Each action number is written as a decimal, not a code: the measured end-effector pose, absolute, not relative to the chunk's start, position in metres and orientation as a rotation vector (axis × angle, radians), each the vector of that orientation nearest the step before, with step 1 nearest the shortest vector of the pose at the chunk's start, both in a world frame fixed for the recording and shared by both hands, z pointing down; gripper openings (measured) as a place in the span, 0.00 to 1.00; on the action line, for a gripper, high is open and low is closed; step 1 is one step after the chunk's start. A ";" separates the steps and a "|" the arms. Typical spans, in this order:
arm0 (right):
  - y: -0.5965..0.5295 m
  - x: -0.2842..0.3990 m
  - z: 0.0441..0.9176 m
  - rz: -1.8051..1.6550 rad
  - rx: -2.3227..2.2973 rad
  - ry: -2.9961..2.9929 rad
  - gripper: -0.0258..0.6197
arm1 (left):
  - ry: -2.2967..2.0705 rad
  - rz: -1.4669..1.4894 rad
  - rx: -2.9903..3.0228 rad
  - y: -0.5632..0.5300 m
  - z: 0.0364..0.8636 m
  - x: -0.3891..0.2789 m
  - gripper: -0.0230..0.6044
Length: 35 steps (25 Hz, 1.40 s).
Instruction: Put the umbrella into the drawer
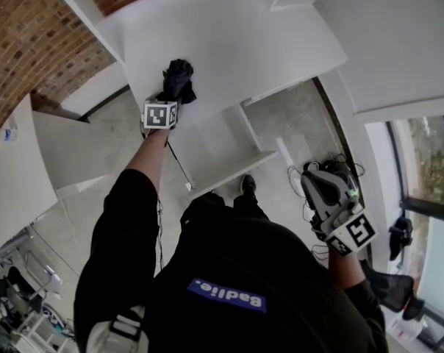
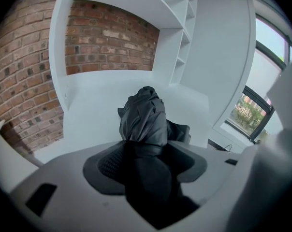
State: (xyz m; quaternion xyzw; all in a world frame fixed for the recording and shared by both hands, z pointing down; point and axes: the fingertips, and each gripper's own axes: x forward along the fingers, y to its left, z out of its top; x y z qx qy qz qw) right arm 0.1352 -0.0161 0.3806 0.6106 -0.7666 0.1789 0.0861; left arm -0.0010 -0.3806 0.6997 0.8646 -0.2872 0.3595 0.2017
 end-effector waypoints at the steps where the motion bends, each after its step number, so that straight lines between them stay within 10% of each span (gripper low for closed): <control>1: -0.017 0.137 0.381 0.534 1.814 -2.295 0.09 | -0.793 0.984 2.429 -0.376 0.694 0.000 0.44; 17: -0.042 0.142 0.378 0.510 1.654 -2.486 0.09 | -0.539 0.835 2.582 -0.242 0.625 0.034 0.44; 35: -0.032 0.160 0.410 0.559 1.561 -2.423 0.09 | -0.311 1.175 2.418 -0.149 0.777 0.048 0.44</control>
